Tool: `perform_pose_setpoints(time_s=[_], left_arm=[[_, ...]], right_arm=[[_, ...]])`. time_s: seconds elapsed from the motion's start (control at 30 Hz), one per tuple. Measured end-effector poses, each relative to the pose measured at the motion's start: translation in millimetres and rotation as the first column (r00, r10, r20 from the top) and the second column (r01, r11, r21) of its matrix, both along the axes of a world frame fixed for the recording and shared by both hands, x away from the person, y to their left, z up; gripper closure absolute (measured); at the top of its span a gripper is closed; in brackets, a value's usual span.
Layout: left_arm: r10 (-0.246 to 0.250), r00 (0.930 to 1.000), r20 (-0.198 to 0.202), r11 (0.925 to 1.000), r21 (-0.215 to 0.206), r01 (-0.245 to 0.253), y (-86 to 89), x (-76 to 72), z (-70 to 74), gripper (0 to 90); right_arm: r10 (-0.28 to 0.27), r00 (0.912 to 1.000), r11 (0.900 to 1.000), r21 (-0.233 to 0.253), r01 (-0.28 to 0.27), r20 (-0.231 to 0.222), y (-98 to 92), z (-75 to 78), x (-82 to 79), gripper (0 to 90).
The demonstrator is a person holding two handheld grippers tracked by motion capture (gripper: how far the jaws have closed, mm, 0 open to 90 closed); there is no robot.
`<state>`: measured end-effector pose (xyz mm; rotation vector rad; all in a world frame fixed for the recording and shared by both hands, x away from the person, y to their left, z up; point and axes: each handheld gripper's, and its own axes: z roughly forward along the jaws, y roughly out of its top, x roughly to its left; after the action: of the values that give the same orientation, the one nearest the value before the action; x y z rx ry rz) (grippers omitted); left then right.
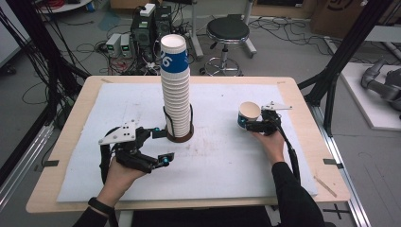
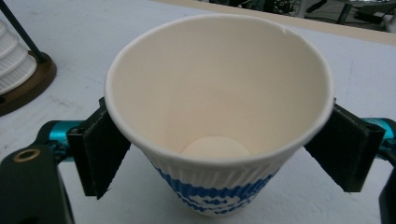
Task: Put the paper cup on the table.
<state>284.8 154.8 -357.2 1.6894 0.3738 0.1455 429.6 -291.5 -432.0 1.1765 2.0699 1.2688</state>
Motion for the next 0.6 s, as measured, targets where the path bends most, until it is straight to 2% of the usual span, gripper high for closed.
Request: perform_pose_setpoints(time_s=[0.23,0.43,0.57,0.6], left_arm=[[0.003,1.0000,0.002,1.0000,0.000,-0.003,1.0,0.6,0.4,16.6],[0.002,1.0000,0.002,1.0000,0.001,-0.002,0.2,1.7,0.4,16.6],[0.004,1.0000,-0.002,1.0000,-0.001,-0.004,0.0,2.7,-0.1,16.6],[0.004,1.0000,-0.003,1.0000,-0.001,-0.004,0.0,3.0,0.0,16.6]], right_arm=[[-0.005,0.9991,0.999,-0.045,0.003,-0.041,-6.0,4.6,-8.7,12.4],[-0.011,0.9979,0.999,-0.054,0.007,-0.064,-13.6,11.3,-18.7,12.4],[-0.002,0.9992,0.998,-0.063,0.000,-0.040,-18.8,20.8,-31.0,12.5],[0.006,0.9995,0.999,-0.047,-0.007,-0.033,-20.5,23.6,-34.2,12.5]])
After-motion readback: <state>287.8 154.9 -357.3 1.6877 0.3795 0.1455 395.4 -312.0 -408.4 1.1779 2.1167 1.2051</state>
